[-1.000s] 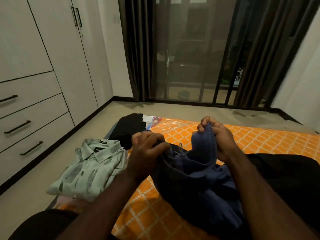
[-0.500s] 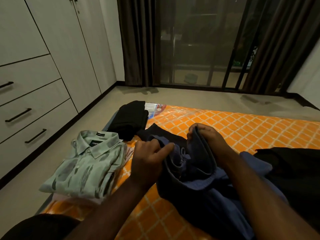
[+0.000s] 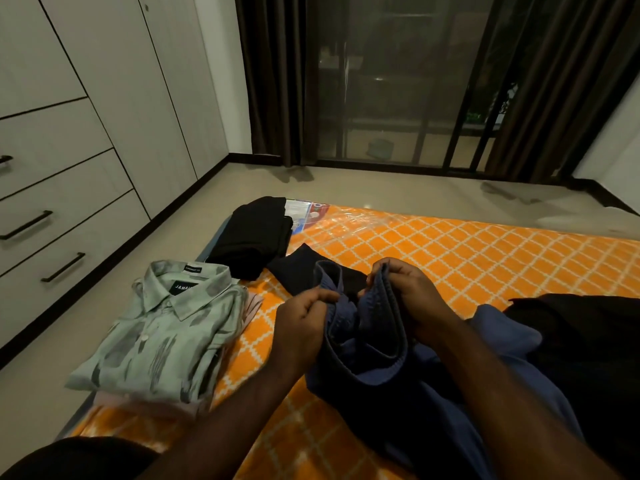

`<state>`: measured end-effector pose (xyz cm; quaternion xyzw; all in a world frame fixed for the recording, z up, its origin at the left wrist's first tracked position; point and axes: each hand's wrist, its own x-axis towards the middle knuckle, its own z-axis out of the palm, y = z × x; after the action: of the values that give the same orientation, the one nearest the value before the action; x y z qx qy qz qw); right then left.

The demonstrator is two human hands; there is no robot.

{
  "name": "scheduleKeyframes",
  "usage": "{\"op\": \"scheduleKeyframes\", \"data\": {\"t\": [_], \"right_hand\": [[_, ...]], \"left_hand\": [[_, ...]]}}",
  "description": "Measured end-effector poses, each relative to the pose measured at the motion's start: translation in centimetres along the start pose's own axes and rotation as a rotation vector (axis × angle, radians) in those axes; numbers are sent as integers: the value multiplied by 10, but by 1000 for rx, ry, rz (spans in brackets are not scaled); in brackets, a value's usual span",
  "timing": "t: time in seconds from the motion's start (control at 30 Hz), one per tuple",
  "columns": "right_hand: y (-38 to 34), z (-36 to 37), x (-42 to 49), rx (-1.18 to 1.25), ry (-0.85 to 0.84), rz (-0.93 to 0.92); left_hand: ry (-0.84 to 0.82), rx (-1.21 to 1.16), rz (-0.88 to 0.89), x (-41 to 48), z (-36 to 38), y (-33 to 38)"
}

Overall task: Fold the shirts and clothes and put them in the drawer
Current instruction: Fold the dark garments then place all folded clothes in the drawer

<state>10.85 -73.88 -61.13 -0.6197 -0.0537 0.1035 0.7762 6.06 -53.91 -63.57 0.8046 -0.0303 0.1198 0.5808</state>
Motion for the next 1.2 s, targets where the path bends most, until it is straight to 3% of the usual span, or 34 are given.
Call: {"op": "scheduleKeyframes", "data": {"t": [0.1, 0.2, 0.33, 0.43, 0.57, 0.67, 0.9, 1.2], "right_hand": [[4, 6, -1, -33, -35, 38], [6, 11, -3, -100, -39, 55], [9, 13, -2, -115, -27, 70], [11, 13, -1, -167, 9, 79], [13, 8, 1, -305, 110, 70], [12, 6, 2, -334, 142, 76], [12, 15, -3, -344, -62, 26], [16, 12, -1, -626, -23, -102]], "left_hand": [[59, -53, -125, 0, 3, -3], [42, 75, -209, 1, 5, -12], [-84, 252, -194, 3, 4, -22], [-95, 258, -212, 5, 5, -28], [-31, 227, -85, 8, 6, -24], [-74, 196, 14, 8, 7, -16], [-235, 233, 300, 1, 10, -7], [-248, 259, 280, -3, 9, -4]]}}
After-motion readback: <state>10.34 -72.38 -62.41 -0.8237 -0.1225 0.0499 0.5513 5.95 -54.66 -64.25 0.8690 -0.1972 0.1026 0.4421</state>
